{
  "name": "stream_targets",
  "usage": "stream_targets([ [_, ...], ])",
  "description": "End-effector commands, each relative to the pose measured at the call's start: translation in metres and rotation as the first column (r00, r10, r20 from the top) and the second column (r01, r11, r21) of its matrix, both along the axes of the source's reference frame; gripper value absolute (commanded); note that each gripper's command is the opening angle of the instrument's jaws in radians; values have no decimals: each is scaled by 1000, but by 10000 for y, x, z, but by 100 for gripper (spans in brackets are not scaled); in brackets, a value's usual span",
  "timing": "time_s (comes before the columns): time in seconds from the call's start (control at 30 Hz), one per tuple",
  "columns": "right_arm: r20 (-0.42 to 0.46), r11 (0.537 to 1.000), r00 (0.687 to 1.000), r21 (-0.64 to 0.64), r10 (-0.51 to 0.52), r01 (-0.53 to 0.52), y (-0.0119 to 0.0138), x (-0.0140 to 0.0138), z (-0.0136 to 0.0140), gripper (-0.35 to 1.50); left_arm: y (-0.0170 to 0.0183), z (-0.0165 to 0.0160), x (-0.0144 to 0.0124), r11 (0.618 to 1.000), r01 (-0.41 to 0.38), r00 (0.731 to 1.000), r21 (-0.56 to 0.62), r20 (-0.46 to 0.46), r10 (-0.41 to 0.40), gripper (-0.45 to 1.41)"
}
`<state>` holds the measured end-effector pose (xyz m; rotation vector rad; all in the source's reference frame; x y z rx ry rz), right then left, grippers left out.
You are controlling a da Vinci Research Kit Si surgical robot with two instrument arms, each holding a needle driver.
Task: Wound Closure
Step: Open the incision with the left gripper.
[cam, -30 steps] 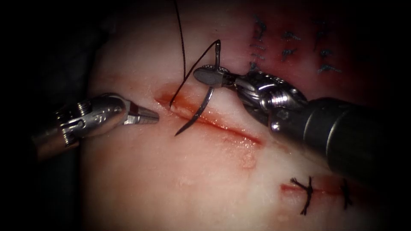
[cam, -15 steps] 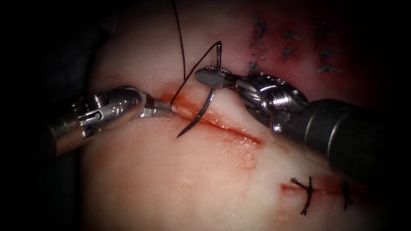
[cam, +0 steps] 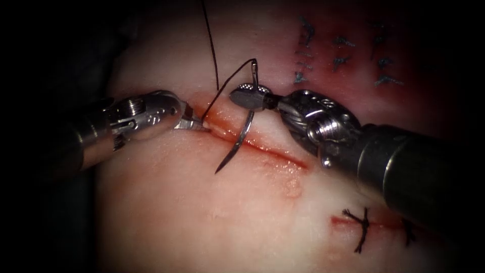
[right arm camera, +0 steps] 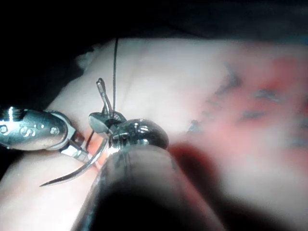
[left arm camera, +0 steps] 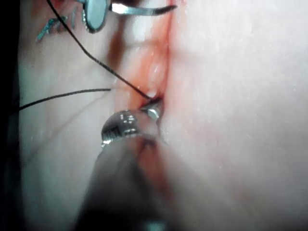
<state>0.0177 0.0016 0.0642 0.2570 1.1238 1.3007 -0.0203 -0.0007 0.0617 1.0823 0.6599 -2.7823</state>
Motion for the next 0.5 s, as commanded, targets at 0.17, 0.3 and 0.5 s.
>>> stream_targets([
  [0.17, 25, 999, 1000, -35, -16, 17, 8, 8, 12, -35, -5, 7, -8, 992, -120, 988, 28, -97, 122, 8],
  [0.3, 68, 994, 997, -103, -29, 36, 11, 19, 20, -35, -7, 8, -8, 985, -168, 976, 50, -135, 173, 21],
  [0.5, 162, 969, 986, -230, -49, 86, 9, 45, 41, -35, -6, 5, -5, 981, -186, 971, 50, -141, 192, 57],
])
